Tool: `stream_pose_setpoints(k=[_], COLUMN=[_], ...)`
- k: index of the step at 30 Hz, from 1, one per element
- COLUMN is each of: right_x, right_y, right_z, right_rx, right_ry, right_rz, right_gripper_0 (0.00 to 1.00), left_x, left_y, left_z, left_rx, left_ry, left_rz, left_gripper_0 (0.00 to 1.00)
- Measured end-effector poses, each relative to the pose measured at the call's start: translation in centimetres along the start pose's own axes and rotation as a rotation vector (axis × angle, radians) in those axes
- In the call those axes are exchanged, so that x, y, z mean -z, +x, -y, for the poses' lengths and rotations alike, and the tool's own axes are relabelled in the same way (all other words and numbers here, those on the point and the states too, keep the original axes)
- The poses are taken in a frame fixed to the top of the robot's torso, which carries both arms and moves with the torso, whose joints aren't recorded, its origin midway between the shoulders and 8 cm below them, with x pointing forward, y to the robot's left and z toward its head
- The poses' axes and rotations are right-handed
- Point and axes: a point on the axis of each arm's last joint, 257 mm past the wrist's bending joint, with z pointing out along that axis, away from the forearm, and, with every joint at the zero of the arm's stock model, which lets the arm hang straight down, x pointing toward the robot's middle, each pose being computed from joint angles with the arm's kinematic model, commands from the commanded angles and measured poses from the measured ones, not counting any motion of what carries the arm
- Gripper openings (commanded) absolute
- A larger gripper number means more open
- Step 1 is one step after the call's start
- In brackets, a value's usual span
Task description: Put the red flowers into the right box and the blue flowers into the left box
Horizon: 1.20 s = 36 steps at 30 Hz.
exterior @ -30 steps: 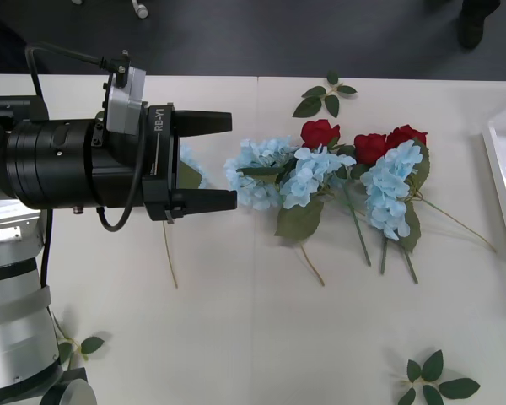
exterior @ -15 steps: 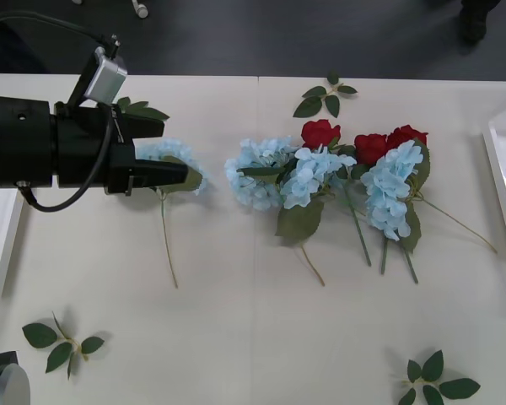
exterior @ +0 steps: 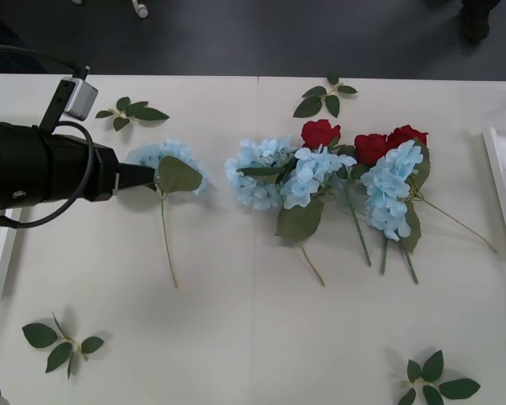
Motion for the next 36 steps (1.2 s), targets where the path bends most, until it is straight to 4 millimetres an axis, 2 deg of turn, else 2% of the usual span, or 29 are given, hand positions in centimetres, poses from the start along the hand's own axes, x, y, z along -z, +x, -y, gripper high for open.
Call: stream_pose_setpoints(k=[4,8,11,16,18,20,21,22,28,32,34,36], right_x=[-2.4,-4.6,-5.2,-4.8,-4.7,-4.9,-5.1,-5.3,-6.1,-6.1,-5.8,-4.9], right_y=[0.1,-0.8,-1.8,-3.2,-3.9,-4.4,-4.4,-4.3,-3.2,-2.9,-2.0,-2.2], right_z=[-0.2,0.2,0.3,1.3,1.8,2.0,2.0,2.0,1.7,1.7,1.2,0.5], right_rx=[0.012,0.017,0.028,0.039,0.042,0.046,0.049,0.054,0.068,0.065,0.056,0.047], right_ry=[0.019,0.052,0.069,0.104,0.122,0.134,0.138,0.141,0.141,0.137,0.115,0.088], right_rz=[0.018,0.041,0.070,0.125,0.161,0.193,0.201,0.204,0.179,0.166,0.112,0.084], right_gripper_0=[0.00,0.00,0.00,0.01,0.25,0.54,0.62,0.66,0.67,0.67,0.67,0.67], left_x=[-1.4,-2.5,-3.2,-4.9,-5.6,-6.3,-6.7,-7.0,-9.5,-11.3,-12.3,-13.1], left_y=[1.9,3.5,4.4,6.8,7.9,8.9,9.2,9.5,10.2,10.2,10.5,10.8], left_z=[-1.7,-2.6,-3.0,-3.7,-4.0,-4.4,-4.6,-4.8,-5.6,-5.2,-4.9,-4.5], left_rx=[0.025,0.186,0.266,0.287,0.325,0.363,0.366,0.364,0.363,0.391,0.413,0.425], left_ry=[-0.109,-0.206,-0.258,-0.317,-0.340,-0.364,-0.372,-0.382,-0.412,-0.410,-0.411,-0.405], left_rz=[-0.068,-0.108,-0.128,-0.199,-0.229,-0.258,-0.272,-0.289,-0.336,-0.332,-0.334,-0.343], left_gripper_0=[1.00,1.00,1.00,1.00,1.00,1.00,1.00,1.00,1.00,1.00,1.00,1.00])
